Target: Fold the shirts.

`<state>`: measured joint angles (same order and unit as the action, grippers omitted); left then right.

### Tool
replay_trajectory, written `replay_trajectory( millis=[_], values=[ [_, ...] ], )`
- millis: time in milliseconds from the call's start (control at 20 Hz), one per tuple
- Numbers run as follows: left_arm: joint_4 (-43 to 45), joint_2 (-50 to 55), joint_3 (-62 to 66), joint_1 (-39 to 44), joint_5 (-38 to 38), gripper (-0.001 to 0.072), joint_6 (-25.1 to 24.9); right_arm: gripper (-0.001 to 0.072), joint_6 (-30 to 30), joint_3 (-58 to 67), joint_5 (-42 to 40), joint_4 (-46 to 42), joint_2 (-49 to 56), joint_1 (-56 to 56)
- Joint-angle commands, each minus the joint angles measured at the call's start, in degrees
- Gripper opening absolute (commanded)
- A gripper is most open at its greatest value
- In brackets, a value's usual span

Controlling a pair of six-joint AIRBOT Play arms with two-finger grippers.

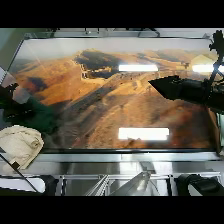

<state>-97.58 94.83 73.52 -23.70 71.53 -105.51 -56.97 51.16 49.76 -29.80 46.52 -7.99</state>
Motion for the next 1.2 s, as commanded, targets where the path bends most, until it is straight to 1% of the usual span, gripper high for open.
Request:
replay_trajectory(
  millis=[0, 50, 150, 250, 350, 550, 600, 650, 700, 750, 850, 1000, 1050, 1100, 1150],
  values=[
    [-12.2, -1.5, 5.8, 6.8, 3.1, 0.0019, -5.2, 0.0017, 0.0, 0.0, 0.0, 0.0, 0.0, 0.0],
    [-17.1, -2.9, 8.7, 10.2, 4.5, 0.0019, -7.2, 0.0018, 0.0, 0.0, 0.0, 0.0, 0.0, 0.0],
    [-22.8, -5.0, 14.3, 18.2, 6.1, 0.0021, -7.5, 0.0017, 0.0, 0.0, 0.0, 0.0, 0.0, 0.0],
    [-23.6, -5.7, 18.7, 27.7, 6.2, 0.0022, -7.5, 0.0018, 0.0, 0.0, 0.0, 0.0, 0.0, 0.0],
    [-23.6, -5.2, 21.3, 36.6, 6.0, 0.0022, -7.5, 0.0017, 0.0, 0.0, -2.3, 0.3, 0.0, 0.0],
    [-23.6, -1.3, 22.5, 50.6, 4.3, 0.0023, -6.7, 0.0018, 0.0, 0.0, -2.9, 0.4, 0.0, 0.0],
    [-23.5, -0.3, 22.5, 52.9, 3.7, 0.0089, -6.0, 0.0017, 0.0, 0.0, -2.9, 0.4, 0.0, 0.0],
    [-23.5, 0.4, 22.5, 54.6, 3.5, 0.0377, -5.9, 0.0017, 0.0, 0.0, -2.9, 0.4, 0.0, 0.0],
    [-23.5, 0.8, 22.5, 55.8, 3.5, 0.0695, -5.8, 0.0017, 0.0, 0.0, -2.9, 0.5, 0.0, 0.0],
    [-23.3, 0.8, 22.5, 56.3, 3.7, 0.0713, -5.4, 0.0018, 0.0, 0.0, -2.8, 0.6, 0.0, 0.0],
    [-22.4, -0.3, 22.5, 55.5, 6.7, 0.0712, -4.1, 0.0018, 0.0, 0.0, -1.4, 2.3, 0.0, 0.0],
    [-18.1, -3.4, 21.5, 50.8, 15.4, 0.0712, 0.2, 0.0018, -0.3, 0.0, 1.9, 1.0, 0.0, 0.5],
    [-18.1, -5.1, 19.2, 48.7, 17.1, 0.0712, 0.9, 0.0018, -4.3, 0.0, 3.5, -1.5, 0.0, 1.3],
    [-18.1, -7.3, 15.7, 46.8, 17.0, 0.0711, 1.8, 0.0017, -10.4, -0.1, 4.9, -6.0, 0.0, 1.8],
    [-18.6, -9.8, 10.9, 45.0, 15.4, 0.0711, 2.4, 0.0018, -17.9, -0.1, 6.4, -13.5, 0.0, 2.3]
  ],
)
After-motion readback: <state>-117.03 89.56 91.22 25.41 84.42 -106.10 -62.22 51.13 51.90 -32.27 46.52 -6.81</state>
